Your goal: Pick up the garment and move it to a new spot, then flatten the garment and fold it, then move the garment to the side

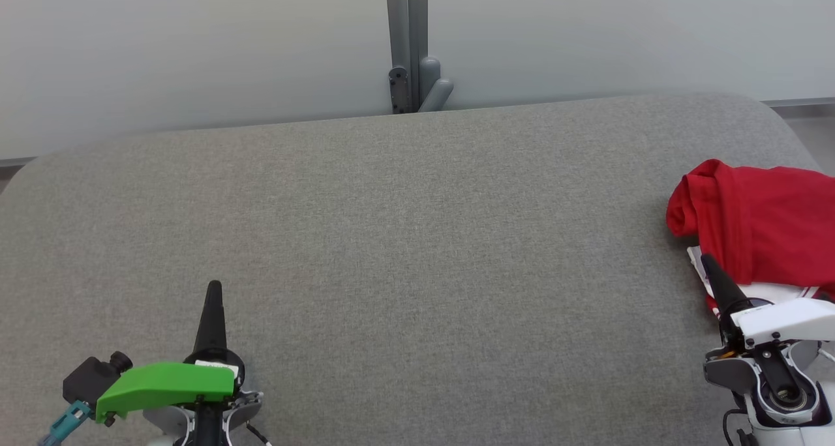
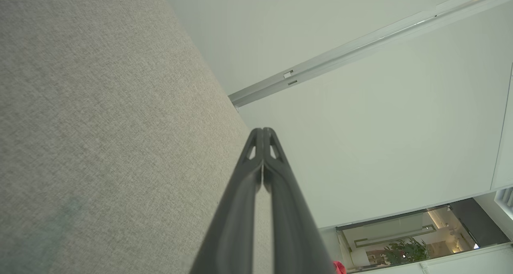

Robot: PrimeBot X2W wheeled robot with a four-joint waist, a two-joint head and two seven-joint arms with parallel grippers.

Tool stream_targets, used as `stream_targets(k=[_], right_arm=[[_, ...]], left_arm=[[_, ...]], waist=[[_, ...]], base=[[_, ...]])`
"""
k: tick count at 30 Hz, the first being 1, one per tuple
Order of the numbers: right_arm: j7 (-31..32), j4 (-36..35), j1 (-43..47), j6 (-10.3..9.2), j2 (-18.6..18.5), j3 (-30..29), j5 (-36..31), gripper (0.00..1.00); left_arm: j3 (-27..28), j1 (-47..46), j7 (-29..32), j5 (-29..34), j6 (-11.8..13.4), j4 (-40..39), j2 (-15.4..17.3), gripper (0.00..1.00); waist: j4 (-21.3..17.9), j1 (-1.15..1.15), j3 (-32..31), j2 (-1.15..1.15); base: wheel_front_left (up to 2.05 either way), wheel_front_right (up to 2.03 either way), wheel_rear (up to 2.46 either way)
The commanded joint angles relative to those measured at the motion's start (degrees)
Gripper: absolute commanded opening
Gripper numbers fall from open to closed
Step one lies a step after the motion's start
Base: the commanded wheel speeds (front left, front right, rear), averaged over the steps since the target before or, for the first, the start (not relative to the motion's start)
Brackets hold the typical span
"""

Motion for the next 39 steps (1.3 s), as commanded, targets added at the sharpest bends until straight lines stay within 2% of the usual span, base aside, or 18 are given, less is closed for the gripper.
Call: stream_targets(k=[1, 39], right_arm=[[0.48, -0.06, -1.37, 0.04, -0.14, -0.60, 1.33, 0.00], [6.81, 2.69, -3.87, 0.02, 1.36, -5.39, 17.15, 0.00]], left_arm=[[0.27, -1.15, 0.22, -1.20, -0.58, -0.13, 0.02, 0.00], [0.95, -3.00, 0.57, -17.09, -3.10, 1.23, -1.79, 0.00]], waist=[[0.05, 0.00, 0.02, 0.00], [1.19, 0.00, 0.63, 0.00]], base=[[0.00, 0.00, 0.00], [0.00, 0.00, 0.00]])
